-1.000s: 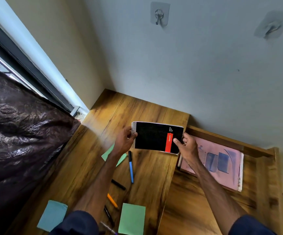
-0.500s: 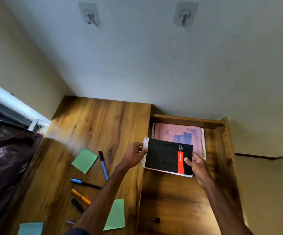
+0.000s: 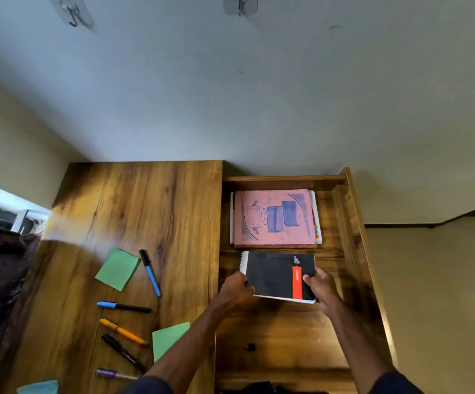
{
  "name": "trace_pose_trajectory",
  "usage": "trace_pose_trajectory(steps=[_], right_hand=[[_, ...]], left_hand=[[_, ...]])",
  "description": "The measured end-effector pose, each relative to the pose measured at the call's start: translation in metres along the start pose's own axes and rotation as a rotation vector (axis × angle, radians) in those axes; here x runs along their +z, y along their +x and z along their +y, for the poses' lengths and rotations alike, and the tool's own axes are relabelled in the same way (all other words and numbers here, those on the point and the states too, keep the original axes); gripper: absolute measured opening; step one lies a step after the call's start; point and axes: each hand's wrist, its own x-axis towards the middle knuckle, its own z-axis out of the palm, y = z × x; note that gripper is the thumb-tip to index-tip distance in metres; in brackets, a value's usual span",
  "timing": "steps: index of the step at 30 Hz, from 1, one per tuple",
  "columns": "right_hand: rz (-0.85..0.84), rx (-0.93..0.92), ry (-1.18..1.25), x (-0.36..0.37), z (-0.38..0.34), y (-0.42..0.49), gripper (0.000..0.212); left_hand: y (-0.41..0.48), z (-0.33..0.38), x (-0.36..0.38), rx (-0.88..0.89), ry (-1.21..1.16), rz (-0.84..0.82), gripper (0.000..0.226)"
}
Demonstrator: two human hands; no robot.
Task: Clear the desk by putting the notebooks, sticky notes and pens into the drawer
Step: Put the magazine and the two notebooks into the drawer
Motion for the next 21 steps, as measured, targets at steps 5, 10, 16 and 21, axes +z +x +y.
trace_pose_trajectory(steps=[5,10,16,21], right_hand=[[-0.010,-0.015,-0.076,0.029,-0.003,0.005,0.034],[0.017,-0.019,-0.136,0.048,-0.008,0.009,0.026],[0.221,-0.096,-0.607,0.059,-0.014,0.007,0.012],[0.164,-0.392,-0.847,0.064,0.002,-0.002,0.057]], left_hand=[[0.005,-0.011,0.003,-0.085,0.053,-0.015,0.071],[0.008,-0.004,0.002,-0.094,0.170,-0.011,0.072],[0.018,-0.005,0.010,-0.107,0.211,-0.039,0.081],[0.023,-0.010,0.013,-0.070,0.292,-0.083,0.096]])
